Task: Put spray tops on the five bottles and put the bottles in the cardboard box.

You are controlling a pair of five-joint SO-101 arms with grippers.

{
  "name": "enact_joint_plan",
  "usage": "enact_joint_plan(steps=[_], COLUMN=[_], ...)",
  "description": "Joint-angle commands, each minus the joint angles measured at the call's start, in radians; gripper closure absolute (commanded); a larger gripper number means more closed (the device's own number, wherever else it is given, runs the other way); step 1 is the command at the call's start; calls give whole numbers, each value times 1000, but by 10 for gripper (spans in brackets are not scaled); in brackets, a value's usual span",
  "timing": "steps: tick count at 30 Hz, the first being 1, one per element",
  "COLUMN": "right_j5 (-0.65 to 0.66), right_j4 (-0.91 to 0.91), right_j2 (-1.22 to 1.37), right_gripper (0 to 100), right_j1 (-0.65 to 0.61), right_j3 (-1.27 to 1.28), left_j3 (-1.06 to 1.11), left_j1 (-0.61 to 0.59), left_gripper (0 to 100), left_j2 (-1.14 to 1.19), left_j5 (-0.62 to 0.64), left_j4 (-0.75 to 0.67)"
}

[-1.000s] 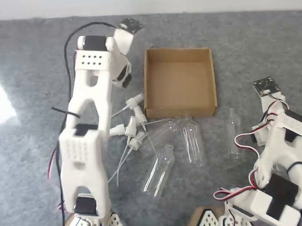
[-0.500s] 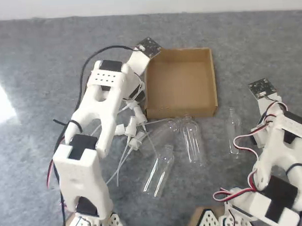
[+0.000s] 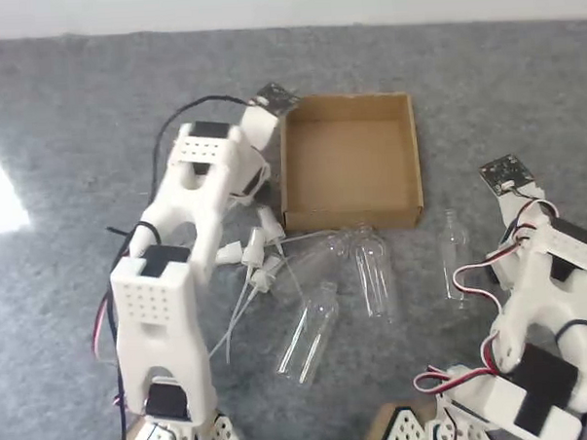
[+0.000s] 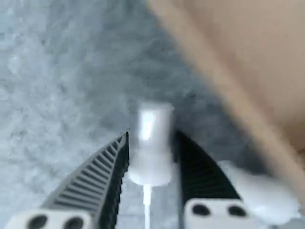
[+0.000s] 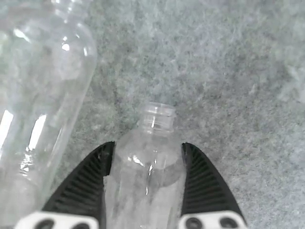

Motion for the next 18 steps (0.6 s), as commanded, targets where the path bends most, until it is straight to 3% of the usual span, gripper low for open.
enact_joint_plan(steps=[1,7,11,18], right_j5=[8,-5,-101,-124], right_j4=[-4,1,-5,-1], right_j2=[-31,-28,-35,-36], right_gripper=[988,987,986,796], right_j1=[-7,-5,-5,-12], right_j3=[5,5,-2,-20], left_j3=[-97,-231,-294,-113], left_j1=[-52,-69,-61,-66], left_gripper=[973,991,991,991], left_j2=[-12,-14,-40,-305], left_j5=[38,124,172,218], left_j4=[80,252,359,345])
